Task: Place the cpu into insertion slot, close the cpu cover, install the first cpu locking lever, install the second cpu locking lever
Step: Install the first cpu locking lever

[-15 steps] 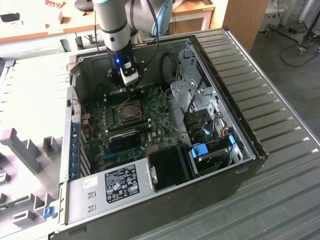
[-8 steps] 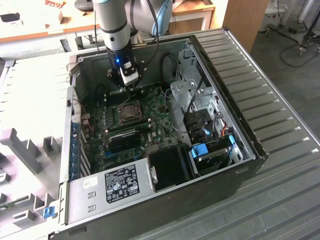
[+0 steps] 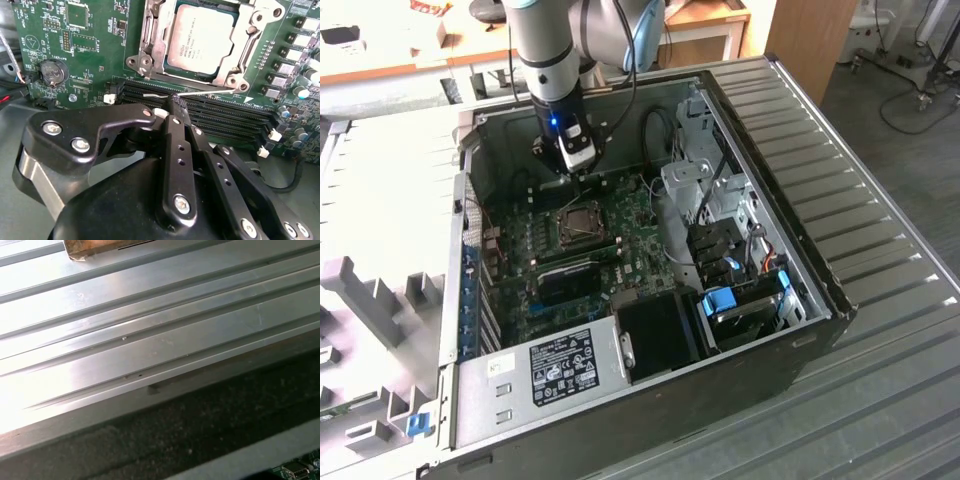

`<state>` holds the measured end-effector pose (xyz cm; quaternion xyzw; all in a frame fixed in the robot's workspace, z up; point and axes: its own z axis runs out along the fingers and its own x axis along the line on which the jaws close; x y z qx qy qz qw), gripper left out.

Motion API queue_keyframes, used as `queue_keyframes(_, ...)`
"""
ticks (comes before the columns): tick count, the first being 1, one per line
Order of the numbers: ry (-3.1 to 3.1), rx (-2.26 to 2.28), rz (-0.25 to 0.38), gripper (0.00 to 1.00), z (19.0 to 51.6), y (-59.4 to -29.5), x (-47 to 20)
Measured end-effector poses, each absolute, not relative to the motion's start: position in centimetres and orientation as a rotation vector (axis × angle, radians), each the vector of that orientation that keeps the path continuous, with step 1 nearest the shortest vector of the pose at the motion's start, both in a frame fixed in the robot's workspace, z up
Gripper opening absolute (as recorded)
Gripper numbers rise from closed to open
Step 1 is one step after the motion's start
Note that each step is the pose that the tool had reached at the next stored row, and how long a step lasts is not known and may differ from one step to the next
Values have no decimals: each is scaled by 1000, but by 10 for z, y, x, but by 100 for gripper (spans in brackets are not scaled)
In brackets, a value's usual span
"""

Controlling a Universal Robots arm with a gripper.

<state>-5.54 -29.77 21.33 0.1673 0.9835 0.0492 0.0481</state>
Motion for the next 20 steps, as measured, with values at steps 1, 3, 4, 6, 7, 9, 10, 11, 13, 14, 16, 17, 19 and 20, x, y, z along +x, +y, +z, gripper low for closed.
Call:
queue_keyframes(1,2999,510,150,10,213,-298,-55)
queue_keyframes(3,2999,510,150,10,213,-298,-56)
queue_keyframes(4,2999,510,150,10,213,-298,-56)
queue_keyframes(6,2999,508,150,10,212,-298,-56)
queue_keyframes(7,2999,506,150,10,211,-298,-56)
queue_keyframes(9,3000,503,150,10,210,-299,-55)
queue_keyframes(10,3000,503,150,10,210,-299,-56)
queue_keyframes(11,3000,503,150,10,210,-299,-56)
queue_keyframes(13,3000,502,150,10,210,-299,-56)
queue_keyframes(14,3000,502,151,10,210,-299,-57)
queue_keyframes(16,3000,503,153,10,210,-299,-58)
queue_keyframes(17,3000,503,153,10,210,-299,-59)
queue_keyframes(19,3000,503,153,10,210,-298,-59)
queue_keyframes(20,3000,502,153,10,210,-299,-59)
